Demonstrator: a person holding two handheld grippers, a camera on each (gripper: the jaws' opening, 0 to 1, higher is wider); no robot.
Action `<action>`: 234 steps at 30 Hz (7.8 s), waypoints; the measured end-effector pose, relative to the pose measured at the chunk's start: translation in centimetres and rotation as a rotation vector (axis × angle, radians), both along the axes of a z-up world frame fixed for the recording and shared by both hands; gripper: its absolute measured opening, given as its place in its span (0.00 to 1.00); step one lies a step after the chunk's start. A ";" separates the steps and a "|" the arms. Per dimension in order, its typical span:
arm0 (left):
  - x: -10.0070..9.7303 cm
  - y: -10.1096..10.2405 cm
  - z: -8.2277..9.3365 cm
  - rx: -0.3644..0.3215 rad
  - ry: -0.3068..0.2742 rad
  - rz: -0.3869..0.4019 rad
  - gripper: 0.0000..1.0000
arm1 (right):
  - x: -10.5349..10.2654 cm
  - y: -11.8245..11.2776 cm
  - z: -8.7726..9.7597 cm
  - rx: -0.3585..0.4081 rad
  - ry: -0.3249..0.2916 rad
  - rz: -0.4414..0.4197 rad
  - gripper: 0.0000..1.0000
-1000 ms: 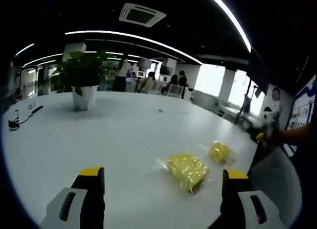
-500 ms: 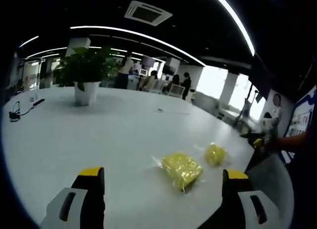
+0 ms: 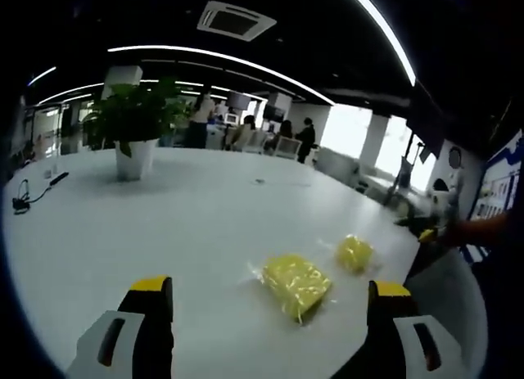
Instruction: Compare the silicone blocks by pressing each to a similar depth, holding the contact briefly, and releasing to observe deformation and rebound differences across the visible hardness samples.
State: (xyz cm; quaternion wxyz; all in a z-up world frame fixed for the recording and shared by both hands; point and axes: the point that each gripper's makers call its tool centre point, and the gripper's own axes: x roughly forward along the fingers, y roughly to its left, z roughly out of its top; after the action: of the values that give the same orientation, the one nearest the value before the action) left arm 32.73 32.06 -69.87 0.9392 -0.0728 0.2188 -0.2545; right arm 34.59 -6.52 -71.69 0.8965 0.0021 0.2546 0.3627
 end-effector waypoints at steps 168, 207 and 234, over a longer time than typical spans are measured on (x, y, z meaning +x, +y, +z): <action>12.4 -24.8 0.2 -0.278 0.346 -0.219 0.00 | -3.4 -1.6 0.3 0.071 0.040 -0.083 0.96; 12.2 -24.8 10.4 -0.174 0.047 -0.330 0.00 | -0.1 -0.5 4.3 0.114 -0.105 -0.072 0.96; 8.8 -24.7 19.0 -0.256 -0.062 -0.448 0.00 | 2.8 2.4 11.6 0.213 -0.300 0.047 0.96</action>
State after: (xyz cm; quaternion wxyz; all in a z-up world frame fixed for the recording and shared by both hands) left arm 41.48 7.32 -50.87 0.8487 -0.1330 0.1668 -0.4839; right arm 37.42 -4.16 -60.10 0.9104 0.0368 0.0783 0.4046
